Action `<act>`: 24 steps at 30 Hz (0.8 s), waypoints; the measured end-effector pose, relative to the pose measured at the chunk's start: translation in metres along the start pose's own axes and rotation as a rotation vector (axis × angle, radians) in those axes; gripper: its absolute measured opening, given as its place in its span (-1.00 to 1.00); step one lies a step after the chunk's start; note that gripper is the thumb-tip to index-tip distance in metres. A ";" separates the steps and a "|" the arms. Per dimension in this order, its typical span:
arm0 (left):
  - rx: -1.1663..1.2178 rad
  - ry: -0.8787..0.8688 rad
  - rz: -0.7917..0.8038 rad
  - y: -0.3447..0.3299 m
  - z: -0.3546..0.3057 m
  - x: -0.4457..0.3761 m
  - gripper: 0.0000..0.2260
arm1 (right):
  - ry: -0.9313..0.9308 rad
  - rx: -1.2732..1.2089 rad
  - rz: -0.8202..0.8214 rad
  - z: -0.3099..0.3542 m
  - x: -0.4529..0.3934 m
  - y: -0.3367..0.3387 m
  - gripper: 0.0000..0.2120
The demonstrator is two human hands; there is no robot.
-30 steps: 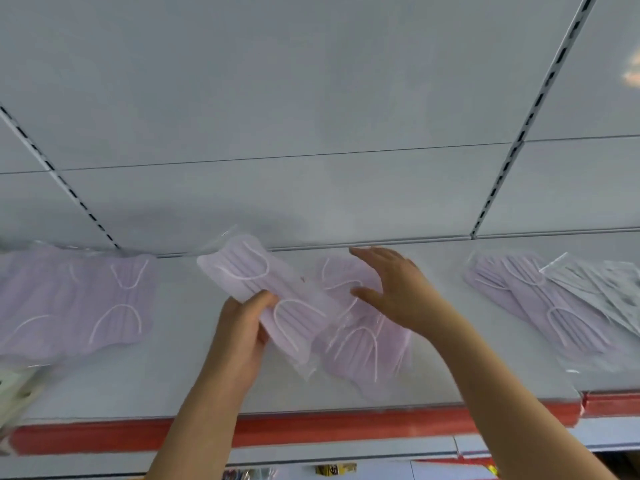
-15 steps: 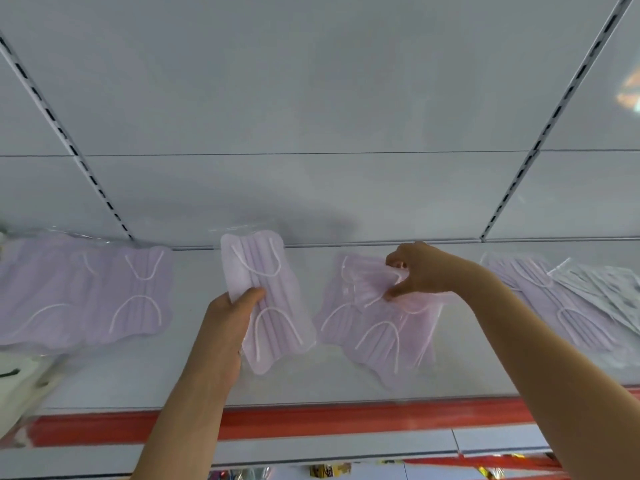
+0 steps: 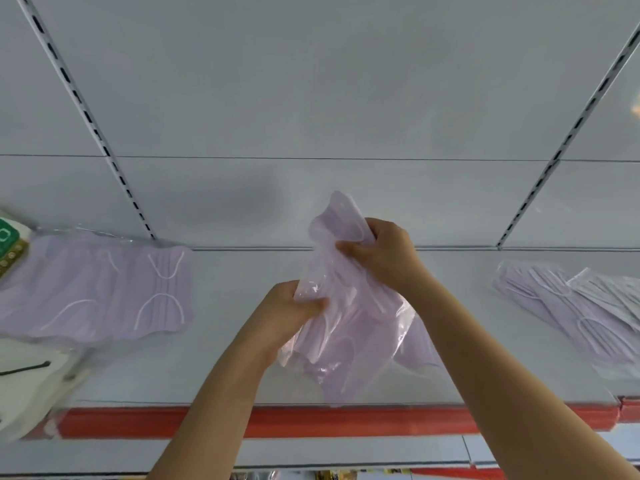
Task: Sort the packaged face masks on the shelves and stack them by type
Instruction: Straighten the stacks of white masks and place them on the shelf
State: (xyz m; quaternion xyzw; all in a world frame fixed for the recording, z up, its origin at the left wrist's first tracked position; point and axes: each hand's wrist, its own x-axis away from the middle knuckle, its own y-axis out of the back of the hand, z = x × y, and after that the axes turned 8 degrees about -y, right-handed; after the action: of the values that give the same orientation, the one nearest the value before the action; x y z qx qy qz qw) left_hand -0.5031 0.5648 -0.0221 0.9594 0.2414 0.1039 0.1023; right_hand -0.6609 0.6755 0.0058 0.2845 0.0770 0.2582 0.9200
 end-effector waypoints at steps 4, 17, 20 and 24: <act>-0.087 0.011 -0.271 0.021 0.007 -0.015 -0.88 | 0.053 -0.078 -0.080 0.001 -0.005 0.016 -0.76; -0.024 0.027 0.220 -0.005 -0.011 -0.014 -0.87 | 0.008 -0.205 -0.331 0.019 -0.011 0.012 -0.77; 0.070 0.028 -0.062 0.004 0.002 -0.022 -0.92 | -0.109 -0.496 -0.394 0.009 -0.002 0.032 -0.81; 0.358 -0.025 -0.160 -0.006 0.001 -0.025 -0.84 | -0.233 -0.351 -0.195 -0.003 0.015 0.000 -0.82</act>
State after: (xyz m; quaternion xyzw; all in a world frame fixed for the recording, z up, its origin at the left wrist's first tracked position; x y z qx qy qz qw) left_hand -0.5274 0.5577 -0.0286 0.9413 0.3301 0.0387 -0.0590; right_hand -0.6491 0.6850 0.0038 0.1391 -0.0487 0.1431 0.9787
